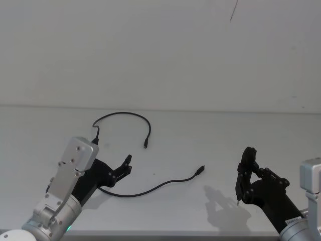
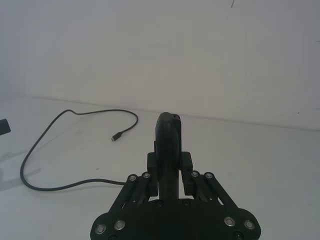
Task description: Pick up the data cable with the one hand.
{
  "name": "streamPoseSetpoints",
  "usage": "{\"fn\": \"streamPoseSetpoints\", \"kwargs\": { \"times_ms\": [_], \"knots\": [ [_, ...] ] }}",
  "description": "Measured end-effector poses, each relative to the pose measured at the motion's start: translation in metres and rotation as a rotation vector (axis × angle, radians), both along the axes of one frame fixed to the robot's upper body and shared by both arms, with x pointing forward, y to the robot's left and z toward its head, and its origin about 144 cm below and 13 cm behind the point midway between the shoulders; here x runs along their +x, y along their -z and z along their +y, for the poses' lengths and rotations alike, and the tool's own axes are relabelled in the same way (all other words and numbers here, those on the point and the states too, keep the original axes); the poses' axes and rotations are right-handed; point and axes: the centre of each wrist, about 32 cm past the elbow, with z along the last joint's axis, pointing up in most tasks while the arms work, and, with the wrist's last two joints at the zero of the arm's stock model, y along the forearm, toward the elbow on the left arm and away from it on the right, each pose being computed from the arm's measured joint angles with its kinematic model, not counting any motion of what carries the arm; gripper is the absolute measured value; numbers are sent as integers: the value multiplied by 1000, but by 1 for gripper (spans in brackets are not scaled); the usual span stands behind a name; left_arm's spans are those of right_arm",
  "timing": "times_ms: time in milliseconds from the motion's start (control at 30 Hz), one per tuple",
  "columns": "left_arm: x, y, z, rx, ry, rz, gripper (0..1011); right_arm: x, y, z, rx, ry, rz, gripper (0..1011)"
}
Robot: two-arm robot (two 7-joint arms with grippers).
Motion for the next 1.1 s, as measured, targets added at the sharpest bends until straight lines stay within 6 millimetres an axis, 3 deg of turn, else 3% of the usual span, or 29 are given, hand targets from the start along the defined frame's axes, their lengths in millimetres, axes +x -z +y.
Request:
{"fn": "streamPoseSetpoints", "kwargs": {
  "times_ms": [733,1100],
  "knots": [
    [0,-1,0,0,2,-1,1001,0,0,0,0,0,0,269],
    [12,-3,1,25,78,-1,1001,0,0,0,0,0,0,269]
  ]
}}
